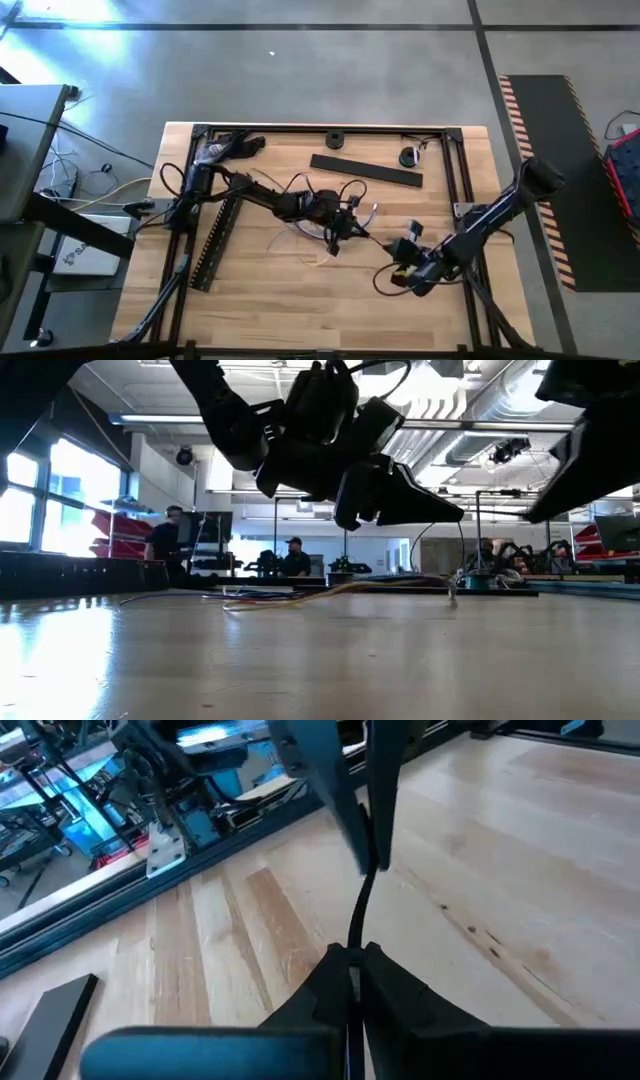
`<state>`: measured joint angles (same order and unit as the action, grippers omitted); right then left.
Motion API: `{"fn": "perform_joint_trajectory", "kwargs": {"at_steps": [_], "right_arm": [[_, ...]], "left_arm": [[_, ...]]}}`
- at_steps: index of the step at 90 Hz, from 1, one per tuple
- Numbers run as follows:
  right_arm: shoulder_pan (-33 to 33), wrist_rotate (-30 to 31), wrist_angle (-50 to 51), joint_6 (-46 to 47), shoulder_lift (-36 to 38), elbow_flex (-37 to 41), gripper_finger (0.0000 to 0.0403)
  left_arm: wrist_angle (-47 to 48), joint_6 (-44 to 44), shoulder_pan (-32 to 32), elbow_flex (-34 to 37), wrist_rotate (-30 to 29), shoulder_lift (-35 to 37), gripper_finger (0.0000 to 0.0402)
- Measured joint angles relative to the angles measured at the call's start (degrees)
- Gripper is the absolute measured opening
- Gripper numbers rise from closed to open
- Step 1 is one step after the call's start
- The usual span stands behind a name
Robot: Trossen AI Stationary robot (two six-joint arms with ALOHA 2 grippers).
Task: Ziptie cables
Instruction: Insert the right cable zip tie into the cable wires
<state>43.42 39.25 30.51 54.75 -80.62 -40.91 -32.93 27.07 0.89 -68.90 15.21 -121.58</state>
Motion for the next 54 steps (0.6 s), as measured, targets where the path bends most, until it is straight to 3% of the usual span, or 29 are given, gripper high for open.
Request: {"fn": "perform_joint_trajectory", "kwargs": {"at_steps": [23, 54], "right_arm": [[8.76, -5.61, 5.93, 19.0, -0.13, 0.0, 0.0], [15.8, -20.72, 18.29, 30.56, -3.99, -6.37, 0.0]], "left_arm": [[0.13, 0.01, 0.14, 0.0, 0.62, 0.0, 0.0], [2.46, 0.07, 0.28, 0.0, 0.6, 0.0, 0.0]]}}
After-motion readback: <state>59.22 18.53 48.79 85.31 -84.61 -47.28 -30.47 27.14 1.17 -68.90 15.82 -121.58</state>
